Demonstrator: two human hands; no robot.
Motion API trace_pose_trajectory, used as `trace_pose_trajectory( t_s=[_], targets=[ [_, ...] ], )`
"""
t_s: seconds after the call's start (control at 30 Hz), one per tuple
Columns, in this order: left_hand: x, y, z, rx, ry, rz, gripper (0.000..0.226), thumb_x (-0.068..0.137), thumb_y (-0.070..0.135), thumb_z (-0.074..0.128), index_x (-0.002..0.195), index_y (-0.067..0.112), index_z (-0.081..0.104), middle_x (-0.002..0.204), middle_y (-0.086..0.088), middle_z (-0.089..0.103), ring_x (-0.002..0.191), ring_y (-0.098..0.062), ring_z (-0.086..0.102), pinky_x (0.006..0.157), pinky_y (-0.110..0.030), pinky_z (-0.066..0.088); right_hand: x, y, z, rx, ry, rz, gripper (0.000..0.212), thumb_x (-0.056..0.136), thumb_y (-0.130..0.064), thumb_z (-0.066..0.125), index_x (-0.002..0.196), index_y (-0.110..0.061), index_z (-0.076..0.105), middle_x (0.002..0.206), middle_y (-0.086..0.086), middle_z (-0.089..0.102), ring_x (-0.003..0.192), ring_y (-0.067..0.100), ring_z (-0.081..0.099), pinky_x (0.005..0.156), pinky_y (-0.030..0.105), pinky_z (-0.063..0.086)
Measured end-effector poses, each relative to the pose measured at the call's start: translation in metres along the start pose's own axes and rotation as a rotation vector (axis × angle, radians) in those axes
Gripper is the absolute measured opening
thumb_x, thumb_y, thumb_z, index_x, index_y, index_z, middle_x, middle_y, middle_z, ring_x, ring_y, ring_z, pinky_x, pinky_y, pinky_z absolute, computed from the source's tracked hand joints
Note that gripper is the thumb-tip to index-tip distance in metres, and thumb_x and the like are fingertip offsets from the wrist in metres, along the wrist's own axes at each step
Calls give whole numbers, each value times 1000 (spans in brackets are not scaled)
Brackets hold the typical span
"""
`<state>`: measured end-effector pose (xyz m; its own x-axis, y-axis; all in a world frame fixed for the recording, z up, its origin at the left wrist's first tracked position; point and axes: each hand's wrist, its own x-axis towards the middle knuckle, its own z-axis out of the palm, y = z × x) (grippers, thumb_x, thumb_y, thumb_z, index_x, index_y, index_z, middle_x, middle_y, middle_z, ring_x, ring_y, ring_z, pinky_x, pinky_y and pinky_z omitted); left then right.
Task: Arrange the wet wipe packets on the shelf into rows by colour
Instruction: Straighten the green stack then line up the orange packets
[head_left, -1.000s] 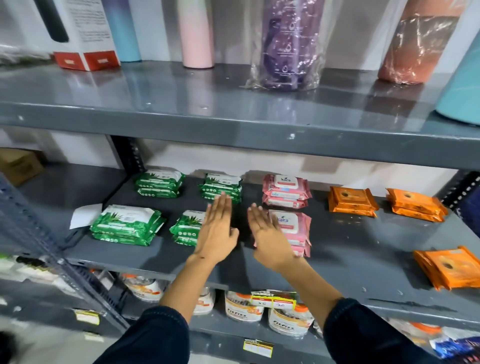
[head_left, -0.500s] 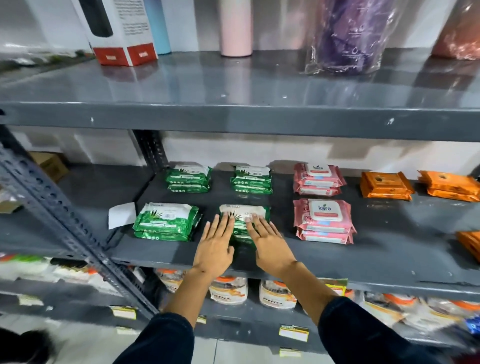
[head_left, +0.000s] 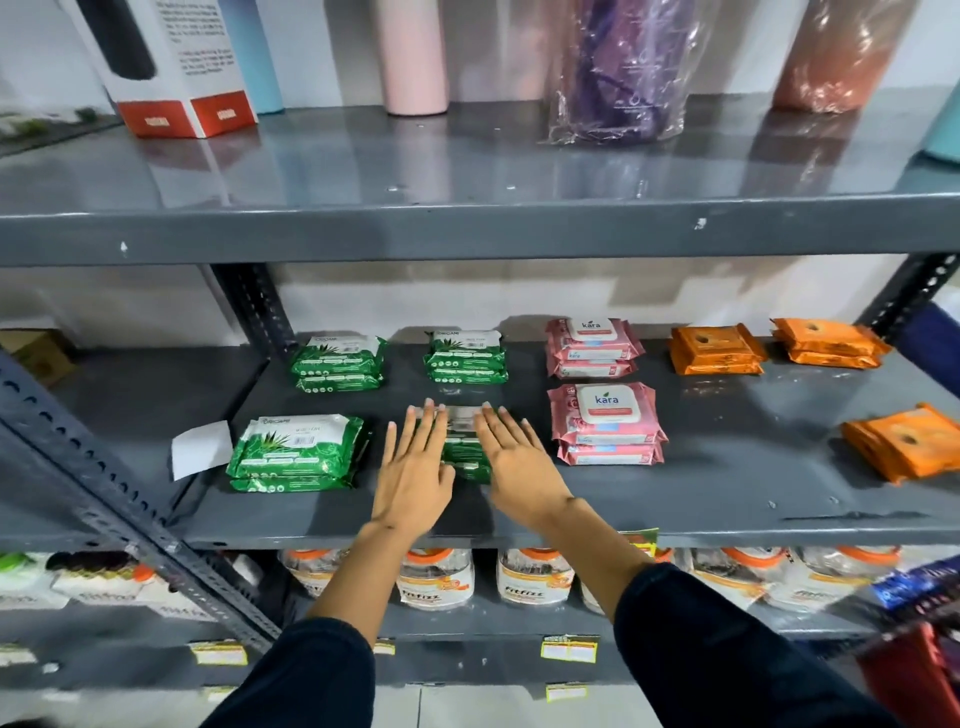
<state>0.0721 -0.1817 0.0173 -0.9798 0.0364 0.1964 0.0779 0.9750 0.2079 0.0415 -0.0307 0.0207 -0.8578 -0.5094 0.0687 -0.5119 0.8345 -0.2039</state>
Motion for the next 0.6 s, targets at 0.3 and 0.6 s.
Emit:
trace_pose_trajectory(
  t_s=[0.3, 0.6],
  targets=[
    [37, 166, 24, -154, 157, 280, 60, 84, 25, 28, 135, -2, 42, 143, -19, 44, 134, -34, 40, 109, -51, 20, -74, 124, -54, 18, 306, 269, 67, 79, -14, 35, 144, 1, 27, 152, 20, 33, 142, 34, 29, 119, 47, 23],
    [70, 360, 78, -342, -153, 507, 71, 90, 29, 49, 147, 7, 13, 159, -9, 10, 146, -22, 12, 117, -35, 20, -170, 306, -97, -16, 195, 528, 71, 79, -10, 47, 146, -3, 25, 153, 19, 30, 143, 36, 24, 117, 47, 26]
  ],
)
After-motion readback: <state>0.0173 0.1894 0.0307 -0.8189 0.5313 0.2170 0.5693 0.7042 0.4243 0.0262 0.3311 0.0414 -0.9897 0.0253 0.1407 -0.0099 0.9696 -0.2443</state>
